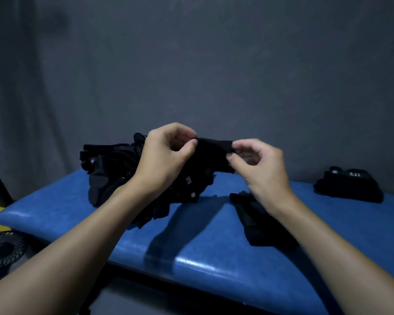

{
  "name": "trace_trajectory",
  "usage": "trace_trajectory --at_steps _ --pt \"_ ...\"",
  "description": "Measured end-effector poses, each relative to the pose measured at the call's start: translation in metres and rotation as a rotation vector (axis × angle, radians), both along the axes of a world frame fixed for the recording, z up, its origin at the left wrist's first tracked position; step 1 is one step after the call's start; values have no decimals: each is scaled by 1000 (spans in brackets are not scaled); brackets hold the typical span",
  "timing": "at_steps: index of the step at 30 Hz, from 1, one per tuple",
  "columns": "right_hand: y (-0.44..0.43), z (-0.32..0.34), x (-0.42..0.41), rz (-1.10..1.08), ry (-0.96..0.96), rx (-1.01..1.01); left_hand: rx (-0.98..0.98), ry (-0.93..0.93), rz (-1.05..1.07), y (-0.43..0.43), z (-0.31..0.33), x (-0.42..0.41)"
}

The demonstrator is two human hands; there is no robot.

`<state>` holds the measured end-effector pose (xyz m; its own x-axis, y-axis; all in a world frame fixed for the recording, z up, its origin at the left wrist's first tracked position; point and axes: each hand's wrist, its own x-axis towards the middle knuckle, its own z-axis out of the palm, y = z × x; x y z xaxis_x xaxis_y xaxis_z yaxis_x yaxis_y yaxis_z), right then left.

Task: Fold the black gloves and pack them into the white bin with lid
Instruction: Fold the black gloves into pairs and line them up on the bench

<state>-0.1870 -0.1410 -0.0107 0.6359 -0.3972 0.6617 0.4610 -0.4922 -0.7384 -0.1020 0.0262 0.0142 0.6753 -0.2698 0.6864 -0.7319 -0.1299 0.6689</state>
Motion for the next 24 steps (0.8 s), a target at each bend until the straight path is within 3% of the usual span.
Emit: trace_trajectory --at_steps 4,14,20,24 --pt "-20 -1 -16 -84 12 -88 62 57 -80 -16 -7 -5" --pt "-46 0 -38 26 55 -52 204 113 -284 -55 -12 -22" --pt "-53 0 -43 17 92 1 129 81 -286 -63 -4 -31" --pt "-61 -5 -47 180 243 61 45 93 -261 -64 1 -34"
